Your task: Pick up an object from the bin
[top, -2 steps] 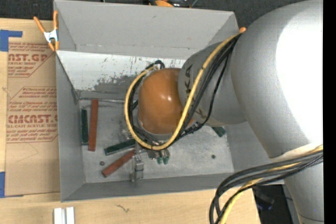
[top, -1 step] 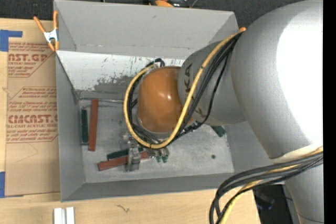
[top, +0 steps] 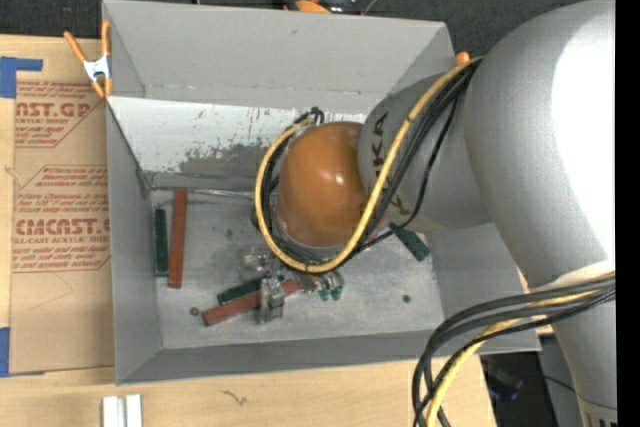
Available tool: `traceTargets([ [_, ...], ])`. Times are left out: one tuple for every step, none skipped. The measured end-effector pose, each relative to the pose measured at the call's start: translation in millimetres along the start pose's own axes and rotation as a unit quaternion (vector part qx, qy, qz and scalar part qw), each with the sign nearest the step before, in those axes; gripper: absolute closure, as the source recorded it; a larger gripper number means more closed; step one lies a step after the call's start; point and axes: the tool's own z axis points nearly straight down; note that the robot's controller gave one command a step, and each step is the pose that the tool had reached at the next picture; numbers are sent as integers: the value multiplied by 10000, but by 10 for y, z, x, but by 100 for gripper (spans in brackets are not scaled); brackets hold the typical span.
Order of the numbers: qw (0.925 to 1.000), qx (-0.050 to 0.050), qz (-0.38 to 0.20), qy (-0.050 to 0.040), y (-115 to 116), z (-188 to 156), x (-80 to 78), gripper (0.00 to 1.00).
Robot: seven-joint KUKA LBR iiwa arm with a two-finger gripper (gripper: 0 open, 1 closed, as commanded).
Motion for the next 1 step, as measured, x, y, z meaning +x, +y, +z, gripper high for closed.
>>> traceTargets([
  [10000,20,-72,-30,-205,-1450,-274,100],
])
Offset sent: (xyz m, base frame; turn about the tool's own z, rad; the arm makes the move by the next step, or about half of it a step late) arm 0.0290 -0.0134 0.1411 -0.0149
